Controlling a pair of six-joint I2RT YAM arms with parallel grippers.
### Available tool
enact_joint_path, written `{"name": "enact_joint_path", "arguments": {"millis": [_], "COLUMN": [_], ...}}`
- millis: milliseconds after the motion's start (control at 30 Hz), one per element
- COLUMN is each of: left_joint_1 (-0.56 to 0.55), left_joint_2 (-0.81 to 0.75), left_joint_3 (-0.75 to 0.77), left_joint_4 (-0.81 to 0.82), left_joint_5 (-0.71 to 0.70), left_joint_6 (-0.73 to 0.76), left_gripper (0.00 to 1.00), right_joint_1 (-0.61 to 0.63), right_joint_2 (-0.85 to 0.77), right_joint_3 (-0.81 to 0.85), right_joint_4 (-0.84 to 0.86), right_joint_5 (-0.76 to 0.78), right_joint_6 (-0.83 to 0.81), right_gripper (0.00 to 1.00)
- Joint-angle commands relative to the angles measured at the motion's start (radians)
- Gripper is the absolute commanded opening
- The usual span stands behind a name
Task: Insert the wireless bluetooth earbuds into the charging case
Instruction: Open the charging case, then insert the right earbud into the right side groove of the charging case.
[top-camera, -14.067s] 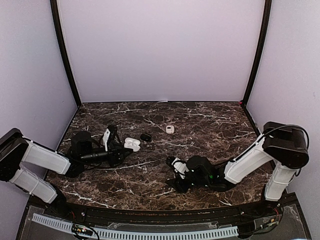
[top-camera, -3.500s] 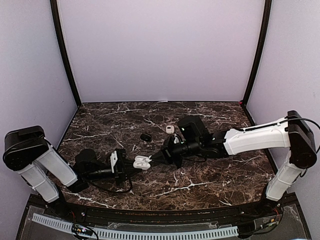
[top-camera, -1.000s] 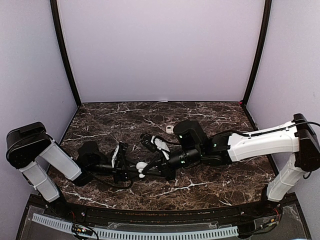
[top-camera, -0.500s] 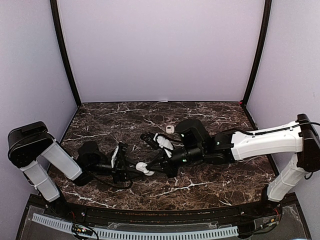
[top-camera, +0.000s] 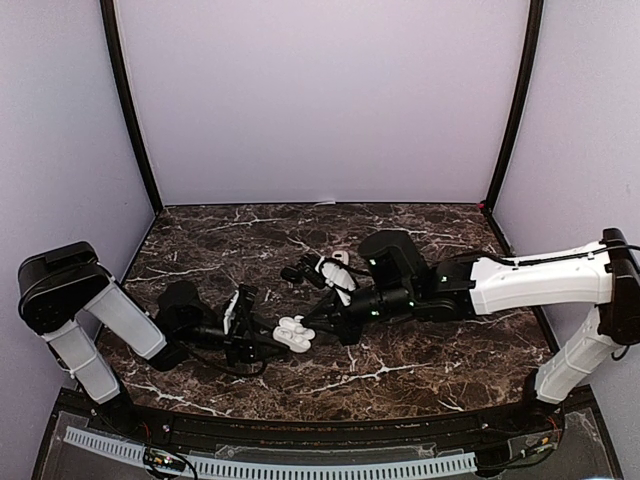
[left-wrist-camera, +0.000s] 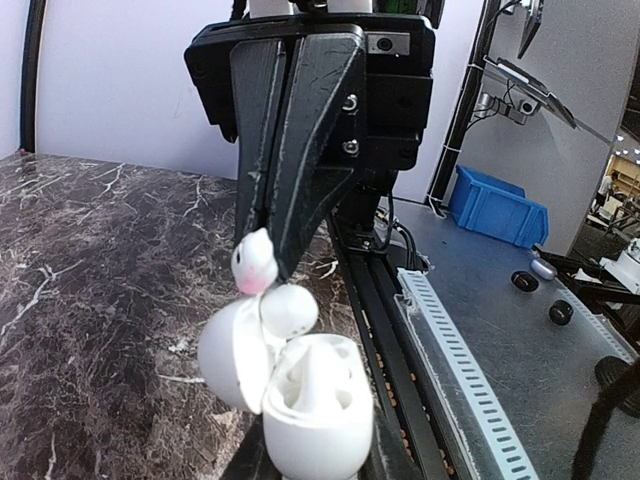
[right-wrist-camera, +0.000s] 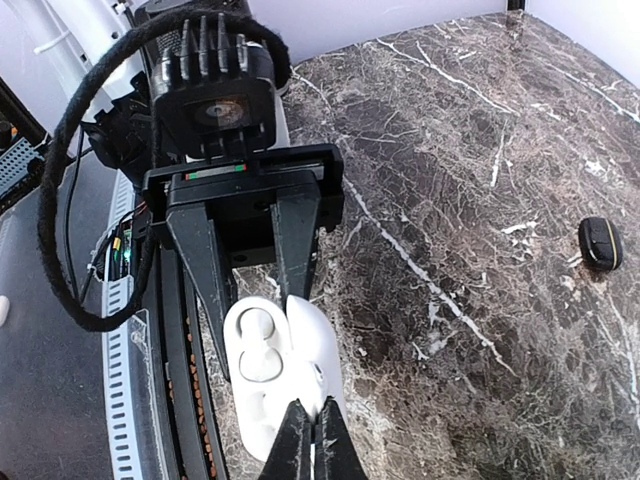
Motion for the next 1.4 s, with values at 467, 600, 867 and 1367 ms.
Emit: {"name": "enact_joint_path", "arguments": {"millis": [467,600,867,1367], "left_joint_1": [0.002,0.005,0.007,0.006], "left_joint_2": [-0.006,0.007,0.051,0.128], "left_joint_3": [0.157,0.201,0.24,0.245], "left_joint_4": [-0.309,-0.393,-0.366,-0.165], "left_joint_5": [0.12,0.187,0.402,0.561], "left_joint_6": [-0.036,-0.037,-0.103,-0.297], "left_gripper": [0.05,0.05,0.05,0.02], "right_joint_1": [0.006,0.019,0.038,0.219], "right_joint_2": [-0.276,-0.31,-0.345,-0.262], "right_joint_3": [-0.197,-0.295,-0.431,-0.594], "right_joint_4": [0.231,0.351,0.419,0.907], "right_joint_5": [0.115,0.136,-0.005,0.06], "right_joint_6": [-0.345,-0.61,-1.432,-2.002], "right_gripper": [0.0,0.0,0.0,0.0]}}
